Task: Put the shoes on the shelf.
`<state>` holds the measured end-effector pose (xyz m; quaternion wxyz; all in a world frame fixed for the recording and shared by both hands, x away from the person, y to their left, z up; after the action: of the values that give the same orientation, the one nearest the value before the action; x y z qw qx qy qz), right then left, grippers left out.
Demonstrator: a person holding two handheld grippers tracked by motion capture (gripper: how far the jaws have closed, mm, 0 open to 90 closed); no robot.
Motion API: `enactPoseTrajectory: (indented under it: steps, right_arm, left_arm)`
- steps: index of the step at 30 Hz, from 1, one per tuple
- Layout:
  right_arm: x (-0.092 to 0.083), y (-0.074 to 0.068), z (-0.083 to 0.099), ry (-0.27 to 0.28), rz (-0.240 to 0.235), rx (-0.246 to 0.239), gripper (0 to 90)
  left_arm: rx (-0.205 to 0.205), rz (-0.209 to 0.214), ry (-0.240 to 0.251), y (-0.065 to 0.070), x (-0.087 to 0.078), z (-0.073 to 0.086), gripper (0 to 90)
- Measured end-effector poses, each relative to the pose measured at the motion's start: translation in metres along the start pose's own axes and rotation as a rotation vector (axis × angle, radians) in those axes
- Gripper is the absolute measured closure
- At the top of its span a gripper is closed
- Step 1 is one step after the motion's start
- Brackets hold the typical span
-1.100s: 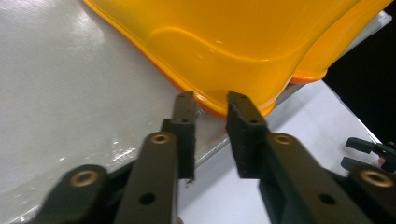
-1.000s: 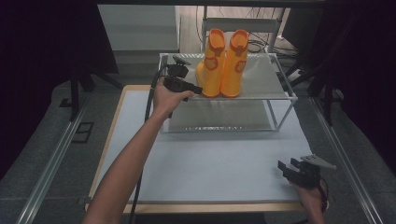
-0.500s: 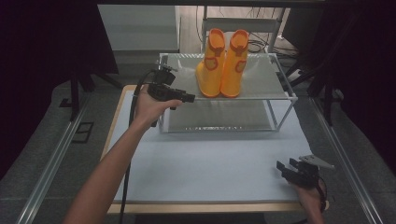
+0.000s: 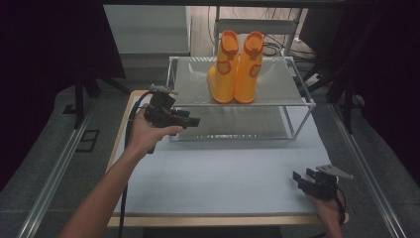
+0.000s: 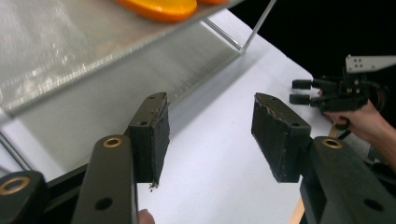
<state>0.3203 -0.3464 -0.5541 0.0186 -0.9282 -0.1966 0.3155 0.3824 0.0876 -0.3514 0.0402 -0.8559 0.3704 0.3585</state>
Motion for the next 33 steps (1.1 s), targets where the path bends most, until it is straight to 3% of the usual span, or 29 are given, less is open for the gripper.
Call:
enactPoseTrajectory:
  steps: [10,20,24,33]
  right_arm:
    - [0.001,-0.001,0.000,-0.006,-0.001,-0.002,39.7]
    - [0.001,-0.003,-0.001,-0.003,-0.002,-0.010,39.7]
    - [0.002,-0.003,-0.001,-0.007,-0.001,-0.011,39.8]
    - [0.000,-0.002,-0.003,0.002,0.001,-0.009,39.7]
  left_arm:
    - [-0.010,0.063,-0.003,0.003,-0.009,0.051,45.5]
    - [-0.040,0.053,-0.022,-0.004,-0.004,0.094,44.6]
    - [-0.057,0.051,-0.029,-0.007,0.000,0.100,44.3]
    - [-0.049,0.047,-0.026,-0.005,0.001,0.096,44.0]
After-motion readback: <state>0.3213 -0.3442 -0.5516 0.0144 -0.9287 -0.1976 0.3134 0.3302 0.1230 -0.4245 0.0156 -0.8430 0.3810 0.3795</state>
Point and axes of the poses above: each handheld gripper's, and its own axes: x roughly forward along the jaws, z roughly out of its underside, y roughly to its right, the point moved 6 cm from there along x, roughly forward along the jaws, and after that the axes turned 7 degrees about -z, right-handed, at the moved point
